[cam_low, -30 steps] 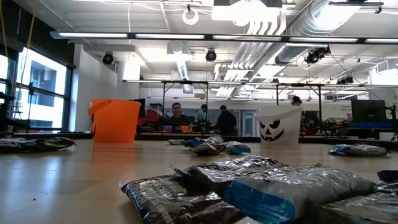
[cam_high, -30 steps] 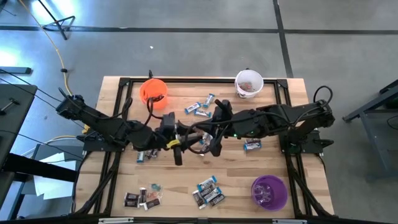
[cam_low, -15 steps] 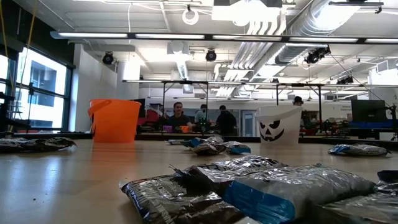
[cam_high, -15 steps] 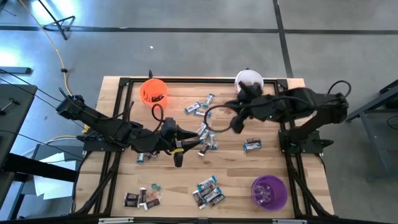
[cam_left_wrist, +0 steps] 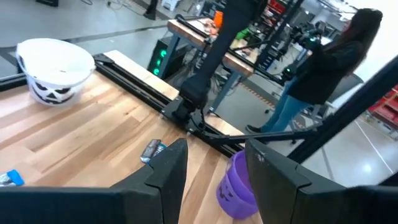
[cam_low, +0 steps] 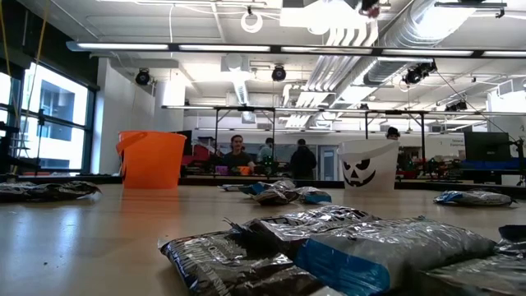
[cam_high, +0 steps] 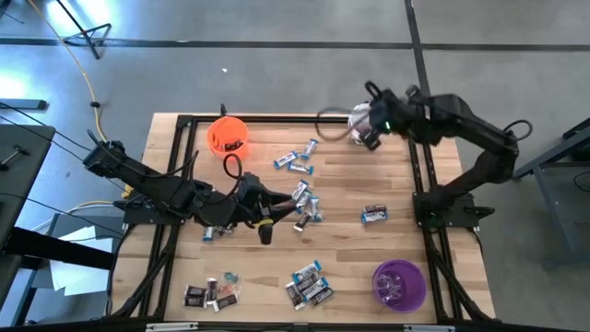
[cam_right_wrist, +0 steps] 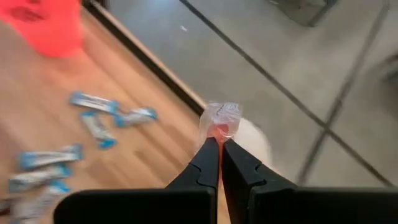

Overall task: Sort candy
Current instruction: Put the orange gummy into the white bucket

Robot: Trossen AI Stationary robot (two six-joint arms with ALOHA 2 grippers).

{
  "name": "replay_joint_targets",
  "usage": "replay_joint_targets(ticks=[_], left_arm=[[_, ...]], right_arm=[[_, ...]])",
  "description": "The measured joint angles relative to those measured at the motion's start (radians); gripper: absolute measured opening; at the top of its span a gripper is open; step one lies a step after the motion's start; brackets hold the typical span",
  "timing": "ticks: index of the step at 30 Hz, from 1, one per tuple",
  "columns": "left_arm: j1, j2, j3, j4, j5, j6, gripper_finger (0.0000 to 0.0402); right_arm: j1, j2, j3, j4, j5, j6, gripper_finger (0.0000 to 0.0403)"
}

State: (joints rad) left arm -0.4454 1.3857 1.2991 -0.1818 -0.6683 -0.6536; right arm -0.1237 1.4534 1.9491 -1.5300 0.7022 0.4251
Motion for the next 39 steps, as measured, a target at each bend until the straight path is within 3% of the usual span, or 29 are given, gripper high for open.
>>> replay_joint_targets(ticks=[5,10,16,20,26,33,39], left_arm=[[0.0,0.0,0.0,-0.001,-0.023,0.0,0.0149],[0.014,-0.001,0.0,-0.002,-0.047,0.134,0.0149],[0.083,-0.064,0.0,-0.031,-0.102,0.262,0.0149],[0.153,-0.143,0.0,-0.1,-0.1,0.282,0.0149],[0.236,-0.244,0.001,-0.226,-0.054,0.298,0.0149],[0.291,-0.304,0.0,-0.275,-0.048,0.382,0.0149],[0.335,-0.322,0.0,-0.271,-0.049,0.443,0.0149]], right_arm=[[-0.246,0.007,0.0,-0.006,-0.121,-0.106,0.0],[-0.489,0.007,0.0,0.033,-0.318,-0.179,0.0],[-0.647,0.029,0.0,0.163,-0.503,-0.198,0.0],[-0.686,0.102,0.0,0.149,-0.562,-0.21,0.0],[-0.694,0.225,0.0,0.123,-0.557,-0.244,0.0],[-0.702,0.282,0.0,0.121,-0.559,-0.25,0.0003],[-0.709,0.281,0.0,0.089,-0.59,-0.251,0.0057]])
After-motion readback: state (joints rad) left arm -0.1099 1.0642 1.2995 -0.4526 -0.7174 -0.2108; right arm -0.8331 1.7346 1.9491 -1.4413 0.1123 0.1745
